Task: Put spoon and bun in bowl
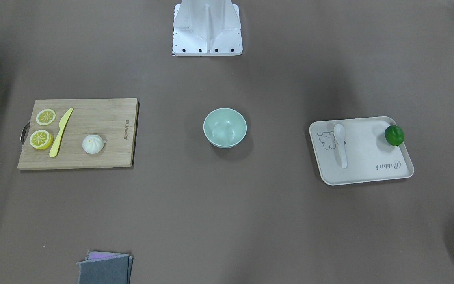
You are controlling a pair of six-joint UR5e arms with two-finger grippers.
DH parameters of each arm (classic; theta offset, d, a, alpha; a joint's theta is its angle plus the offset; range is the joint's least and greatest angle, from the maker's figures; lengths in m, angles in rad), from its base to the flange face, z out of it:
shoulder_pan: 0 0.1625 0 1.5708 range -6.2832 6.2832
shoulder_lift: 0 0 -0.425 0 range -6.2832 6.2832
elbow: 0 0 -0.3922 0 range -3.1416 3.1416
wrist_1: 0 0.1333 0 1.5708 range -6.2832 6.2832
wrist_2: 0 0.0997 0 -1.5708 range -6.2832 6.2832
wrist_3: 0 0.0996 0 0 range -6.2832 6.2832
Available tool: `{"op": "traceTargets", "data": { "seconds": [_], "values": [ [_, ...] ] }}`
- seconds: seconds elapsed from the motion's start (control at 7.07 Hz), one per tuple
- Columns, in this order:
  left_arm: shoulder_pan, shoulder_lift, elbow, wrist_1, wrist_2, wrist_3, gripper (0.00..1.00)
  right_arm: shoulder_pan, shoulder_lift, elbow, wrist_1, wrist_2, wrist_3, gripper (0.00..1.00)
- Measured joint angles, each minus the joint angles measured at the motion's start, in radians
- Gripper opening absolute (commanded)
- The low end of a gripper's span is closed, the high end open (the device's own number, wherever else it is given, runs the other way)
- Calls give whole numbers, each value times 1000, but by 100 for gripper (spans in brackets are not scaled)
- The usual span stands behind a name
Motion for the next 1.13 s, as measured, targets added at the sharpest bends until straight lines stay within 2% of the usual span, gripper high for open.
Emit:
{"op": "traceTargets", "data": {
  "seconds": [0.28, 0.42, 0.71, 1.13],
  "values": [
    [92, -3, -49, -21, 3, -172, 98, -84, 3, 76, 0, -5, 169, 100],
    [157, -7, -59, -72, 15, -292, 98, -134, 10, 119, 0, -13, 274, 100],
    [318, -28, -57, -198, 95, -557, 96, -225, 51, 151, 0, -50, 419, 100],
    [557, -121, -27, -238, 232, -839, 82, -359, 118, 152, 24, -126, 594, 100]
  ]
}}
